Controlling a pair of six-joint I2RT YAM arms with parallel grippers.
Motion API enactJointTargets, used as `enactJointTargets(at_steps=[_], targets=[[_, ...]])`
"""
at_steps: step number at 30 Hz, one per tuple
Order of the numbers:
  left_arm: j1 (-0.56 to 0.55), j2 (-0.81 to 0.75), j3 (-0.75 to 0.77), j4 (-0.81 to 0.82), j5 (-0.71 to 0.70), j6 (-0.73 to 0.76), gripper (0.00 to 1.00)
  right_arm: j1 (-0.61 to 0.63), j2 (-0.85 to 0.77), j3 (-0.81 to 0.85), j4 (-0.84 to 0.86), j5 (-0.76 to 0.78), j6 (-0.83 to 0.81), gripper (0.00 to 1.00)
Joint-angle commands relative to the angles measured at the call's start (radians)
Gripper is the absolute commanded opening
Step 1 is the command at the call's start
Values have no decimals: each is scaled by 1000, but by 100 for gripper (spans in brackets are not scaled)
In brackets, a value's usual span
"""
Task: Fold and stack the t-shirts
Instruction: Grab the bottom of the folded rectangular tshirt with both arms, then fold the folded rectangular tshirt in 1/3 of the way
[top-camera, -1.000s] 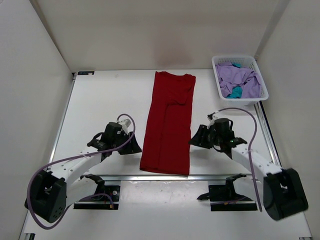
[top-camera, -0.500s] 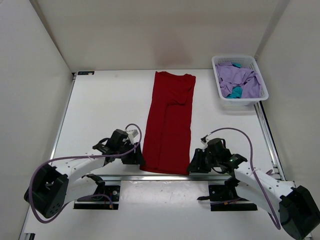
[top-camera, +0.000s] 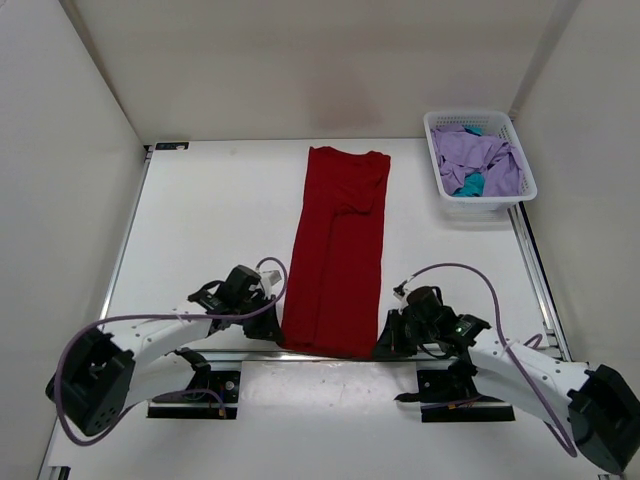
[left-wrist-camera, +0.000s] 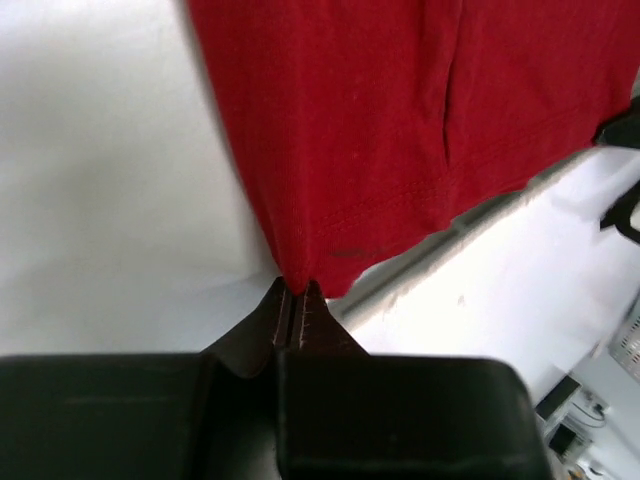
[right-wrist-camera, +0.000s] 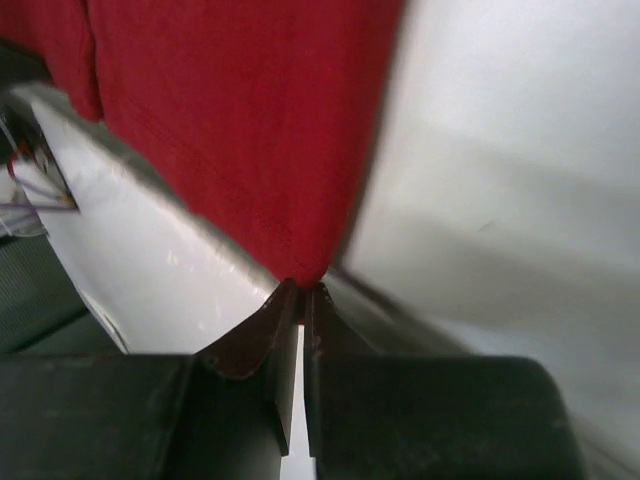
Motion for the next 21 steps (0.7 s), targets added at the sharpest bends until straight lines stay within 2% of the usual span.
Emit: enactJointTargets(at_steps=[1, 3, 5, 7, 11, 15, 21], targets=[[14, -122, -31, -131, 57, 7, 0, 100, -91, 37, -89, 38, 88, 0], [28, -210, -28, -200, 51, -17, 0, 132, -142, 63, -157, 52, 97, 0], [48, -264, 25, -217, 74, -39, 0, 82, -174, 112, -189, 59, 44, 0], [57, -238, 84, -174, 85, -66, 0, -57, -163, 160, -188, 0, -30, 0], [34, -85, 237, -73, 25, -100, 0, -246, -3, 245, -55, -135, -200, 0], [95, 96, 360, 74, -70, -120, 0, -346, 232, 405, 28, -99, -311, 1], [190, 368, 580, 177, -133, -140, 0, -461, 519, 629, 102, -56, -362, 0]])
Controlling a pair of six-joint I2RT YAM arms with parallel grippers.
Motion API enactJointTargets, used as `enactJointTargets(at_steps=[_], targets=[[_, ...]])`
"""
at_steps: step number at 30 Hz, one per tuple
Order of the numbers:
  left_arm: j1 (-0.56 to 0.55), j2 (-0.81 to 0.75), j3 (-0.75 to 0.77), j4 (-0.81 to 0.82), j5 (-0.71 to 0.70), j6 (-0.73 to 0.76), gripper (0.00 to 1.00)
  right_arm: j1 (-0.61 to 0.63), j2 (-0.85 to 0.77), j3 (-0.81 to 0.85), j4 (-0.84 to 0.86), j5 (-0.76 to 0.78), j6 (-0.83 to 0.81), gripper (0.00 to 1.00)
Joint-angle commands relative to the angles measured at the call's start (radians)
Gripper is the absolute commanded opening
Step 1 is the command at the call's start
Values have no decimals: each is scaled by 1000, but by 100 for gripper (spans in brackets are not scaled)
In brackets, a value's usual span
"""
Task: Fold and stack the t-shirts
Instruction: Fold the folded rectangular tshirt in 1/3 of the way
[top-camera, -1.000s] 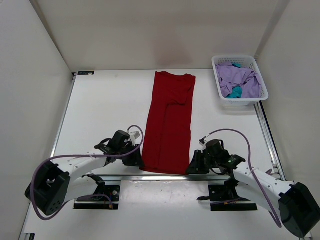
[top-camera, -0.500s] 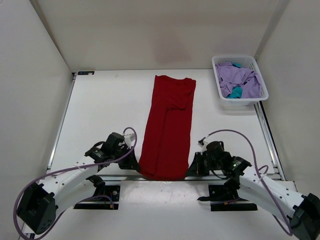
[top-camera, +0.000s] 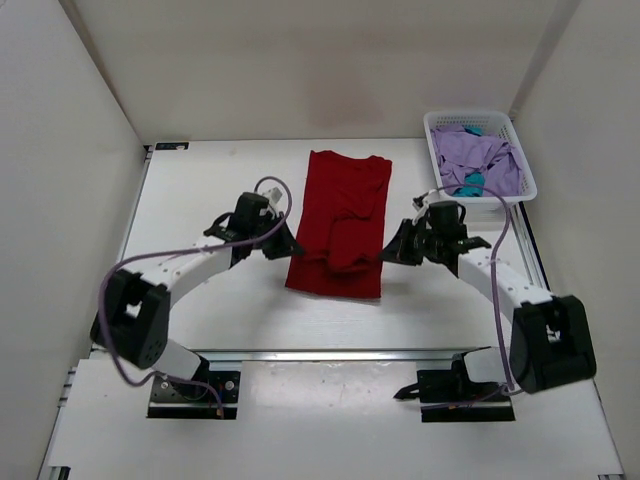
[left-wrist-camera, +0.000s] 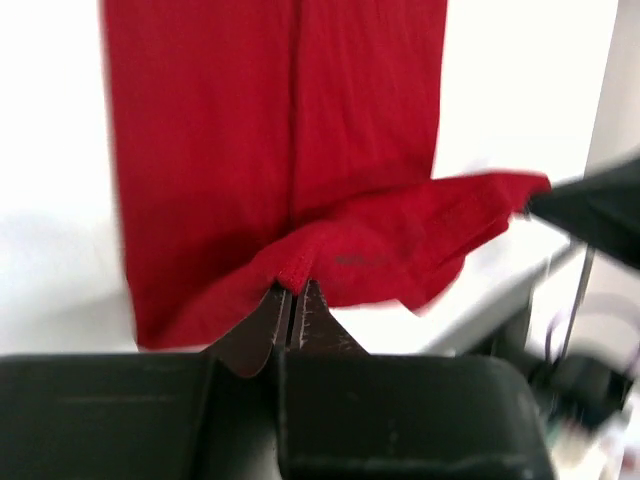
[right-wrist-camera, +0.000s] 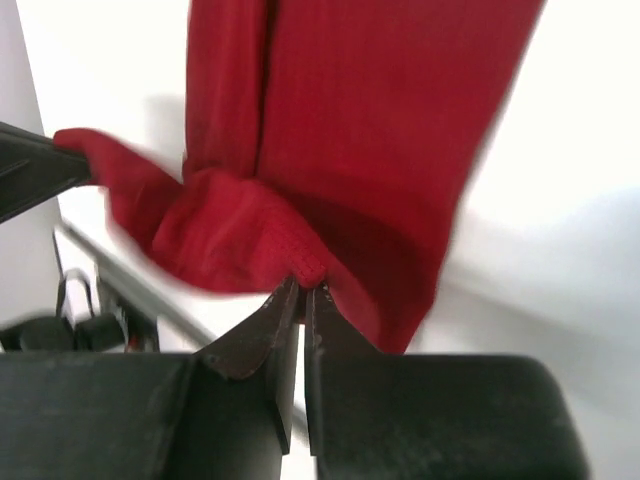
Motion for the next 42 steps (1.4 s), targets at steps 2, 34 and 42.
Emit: enactJointTargets(at_steps=[2, 34, 42], targets=[[58, 140, 177, 115, -82, -30, 0, -76, 135, 133, 128, 2, -69, 0], [18, 277, 3, 394, -67, -97, 45, -38, 229, 97, 278, 132, -93, 15], [20, 308, -141, 426, -50, -97, 42, 45, 342, 20, 283, 134, -101, 0]])
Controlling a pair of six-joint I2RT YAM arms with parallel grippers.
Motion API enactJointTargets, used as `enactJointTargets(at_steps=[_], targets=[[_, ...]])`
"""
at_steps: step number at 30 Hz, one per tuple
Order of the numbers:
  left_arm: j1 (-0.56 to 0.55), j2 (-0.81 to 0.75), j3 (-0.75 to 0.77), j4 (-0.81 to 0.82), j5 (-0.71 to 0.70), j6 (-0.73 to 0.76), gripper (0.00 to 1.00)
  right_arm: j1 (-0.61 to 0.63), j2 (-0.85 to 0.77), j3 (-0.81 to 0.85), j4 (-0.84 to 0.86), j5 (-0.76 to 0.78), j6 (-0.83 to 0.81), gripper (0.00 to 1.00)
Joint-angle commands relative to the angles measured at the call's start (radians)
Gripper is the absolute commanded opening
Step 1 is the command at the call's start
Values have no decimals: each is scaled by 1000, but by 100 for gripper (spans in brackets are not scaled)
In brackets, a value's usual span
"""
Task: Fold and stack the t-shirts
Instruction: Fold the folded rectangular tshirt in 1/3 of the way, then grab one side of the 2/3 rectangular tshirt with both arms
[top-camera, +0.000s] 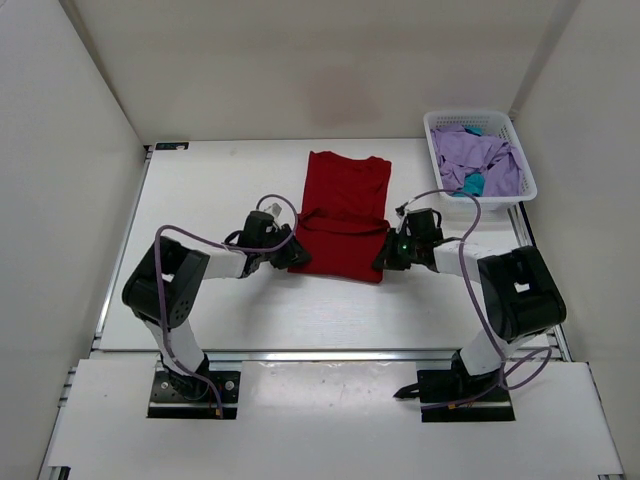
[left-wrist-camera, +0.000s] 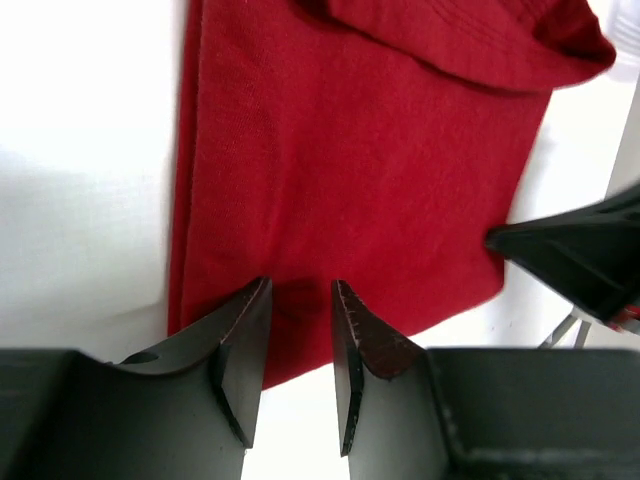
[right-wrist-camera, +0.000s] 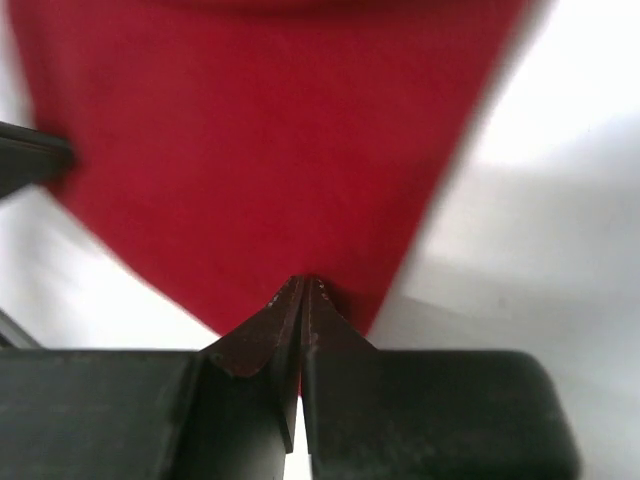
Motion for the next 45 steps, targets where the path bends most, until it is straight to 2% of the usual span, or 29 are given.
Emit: enactJointTargets(at_steps=[1, 7, 13, 17, 21, 29, 35, 39, 42, 45], targets=[[-32, -68, -122, -15, -25, 20, 42, 34, -7, -46, 33, 42, -19, 0], [-80, -229, -305, 1, -20, 1, 43, 73, -108, -145, -70, 79, -47, 0], [-88, -387, -282, -109, -28, 40, 45, 135, -226, -26, -154, 96, -70, 0], [-120, -442, -264, -114, -42, 23, 46, 203, -131, 63, -92, 93, -79, 0], [-132, -392, -265, -74, -19, 18, 46, 261, 2, 152, 10, 114, -79, 0], [-95, -369, -356, -31, -18, 40, 45, 321, 209, 295, 2, 143, -93, 0], [-100, -347, -383, -25, -21, 41, 45, 304, 295, 364, 7, 194, -110, 0], [-97, -349, -393, -25, -6, 43, 45, 278, 357, 445, 68, 281, -113, 0], [-94, -376, -379, -56, -12, 53, 44, 249, 407, 572, 80, 303, -98, 0], [-88, -430, -351, -106, -25, 57, 46, 238, 466, 743, -7, 311, -101, 0]])
